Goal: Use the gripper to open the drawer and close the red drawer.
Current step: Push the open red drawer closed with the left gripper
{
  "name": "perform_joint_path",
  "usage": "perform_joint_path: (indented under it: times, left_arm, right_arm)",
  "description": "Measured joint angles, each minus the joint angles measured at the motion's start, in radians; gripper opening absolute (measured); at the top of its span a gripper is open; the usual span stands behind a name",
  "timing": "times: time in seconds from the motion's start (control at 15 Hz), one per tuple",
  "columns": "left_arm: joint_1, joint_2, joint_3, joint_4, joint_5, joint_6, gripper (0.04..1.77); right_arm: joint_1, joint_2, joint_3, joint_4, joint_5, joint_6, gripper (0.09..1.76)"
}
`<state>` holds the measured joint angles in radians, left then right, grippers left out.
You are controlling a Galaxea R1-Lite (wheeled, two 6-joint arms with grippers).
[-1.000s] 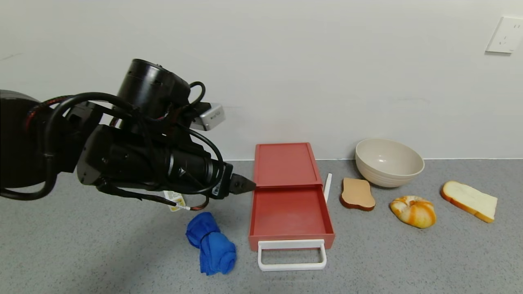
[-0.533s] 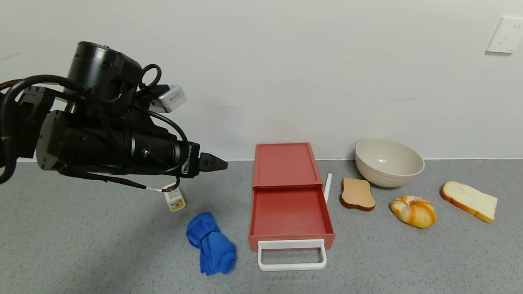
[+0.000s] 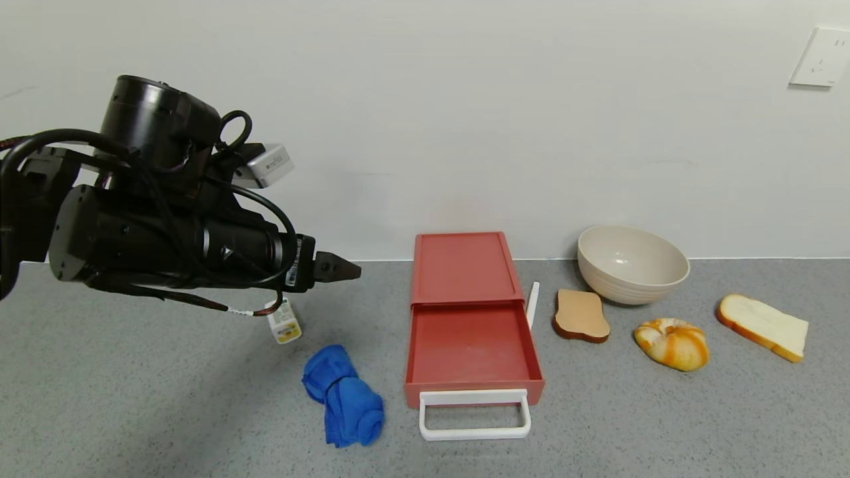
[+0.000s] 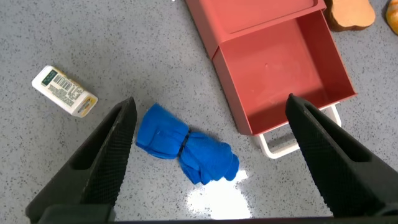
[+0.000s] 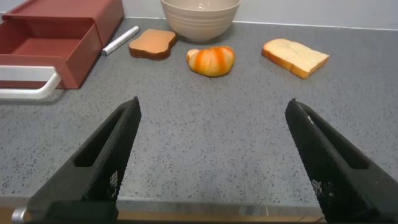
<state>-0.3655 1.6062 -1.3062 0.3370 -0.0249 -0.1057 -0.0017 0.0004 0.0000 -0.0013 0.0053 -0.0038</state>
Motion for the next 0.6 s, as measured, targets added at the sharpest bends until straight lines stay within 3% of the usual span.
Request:
perform_joint_path:
  times: [0.4, 0.6]
  left_arm:
    - [0.001, 0.0, 0.011, 0.0, 0.005, -0.003, 1.72]
    - [-0.001, 0.004, 0.008, 0.003, 0.027, -0.078, 1.72]
  right_arm:
    - [0.0, 0.0, 0.0, 0.0, 0.0, 0.0, 1.71]
    - [0.0, 0.0, 0.0, 0.0, 0.0, 0.0, 1.71]
